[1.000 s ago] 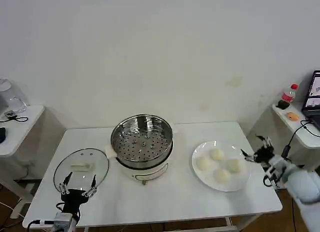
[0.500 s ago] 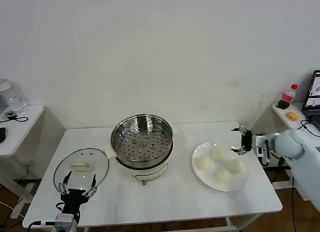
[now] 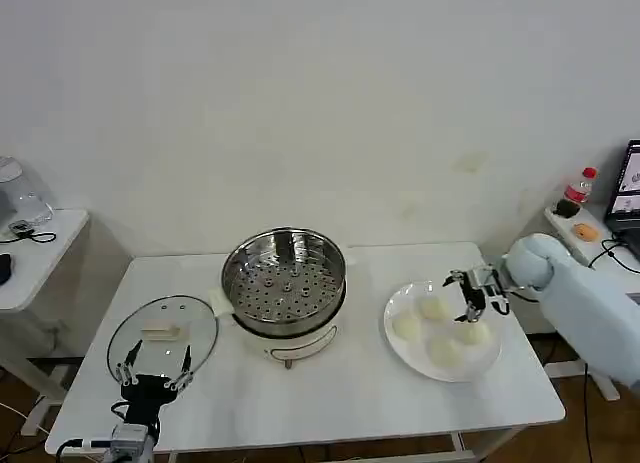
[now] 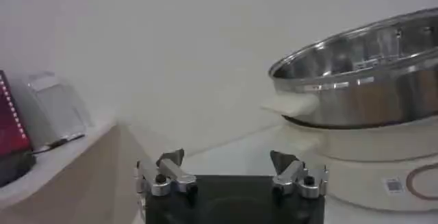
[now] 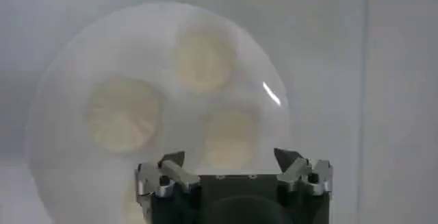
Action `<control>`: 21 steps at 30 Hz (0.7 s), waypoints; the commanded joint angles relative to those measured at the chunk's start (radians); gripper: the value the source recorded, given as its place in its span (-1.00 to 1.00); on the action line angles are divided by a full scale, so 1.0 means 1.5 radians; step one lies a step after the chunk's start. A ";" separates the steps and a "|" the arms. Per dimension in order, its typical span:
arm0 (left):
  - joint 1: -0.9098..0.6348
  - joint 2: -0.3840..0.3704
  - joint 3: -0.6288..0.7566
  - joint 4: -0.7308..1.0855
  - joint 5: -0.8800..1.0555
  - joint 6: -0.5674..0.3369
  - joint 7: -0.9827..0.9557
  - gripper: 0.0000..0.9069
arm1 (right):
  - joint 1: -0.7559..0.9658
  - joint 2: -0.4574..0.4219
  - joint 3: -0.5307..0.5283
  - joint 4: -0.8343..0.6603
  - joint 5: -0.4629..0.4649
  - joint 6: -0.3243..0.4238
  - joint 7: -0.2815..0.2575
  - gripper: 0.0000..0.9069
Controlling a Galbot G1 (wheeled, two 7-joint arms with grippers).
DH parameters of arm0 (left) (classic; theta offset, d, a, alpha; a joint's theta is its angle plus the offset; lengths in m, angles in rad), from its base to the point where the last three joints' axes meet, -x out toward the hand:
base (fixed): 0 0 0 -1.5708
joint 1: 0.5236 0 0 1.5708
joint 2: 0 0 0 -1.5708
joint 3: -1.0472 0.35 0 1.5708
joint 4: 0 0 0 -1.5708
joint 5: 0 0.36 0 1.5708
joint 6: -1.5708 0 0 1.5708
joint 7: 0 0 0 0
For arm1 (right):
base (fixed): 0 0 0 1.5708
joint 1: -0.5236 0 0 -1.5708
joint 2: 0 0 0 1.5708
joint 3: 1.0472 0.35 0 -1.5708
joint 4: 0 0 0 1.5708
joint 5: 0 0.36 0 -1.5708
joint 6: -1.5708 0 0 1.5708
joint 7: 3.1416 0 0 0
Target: Take steamed baozi put them in steamer then cover it.
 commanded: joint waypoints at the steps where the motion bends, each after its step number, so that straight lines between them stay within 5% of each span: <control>1: 0.000 0.001 -0.003 -0.002 0.001 0.001 0.001 1.00 | 0.048 0.059 -0.063 -0.101 -0.016 0.001 -0.019 1.00; 13: -0.002 -0.001 -0.006 -0.003 -0.001 0.000 0.000 1.00 | 0.057 0.099 -0.065 -0.141 -0.028 -0.003 0.000 1.00; 21: -0.003 -0.001 -0.005 -0.003 -0.001 0.000 -0.001 1.00 | 0.049 0.111 -0.064 -0.148 -0.040 -0.005 0.004 0.80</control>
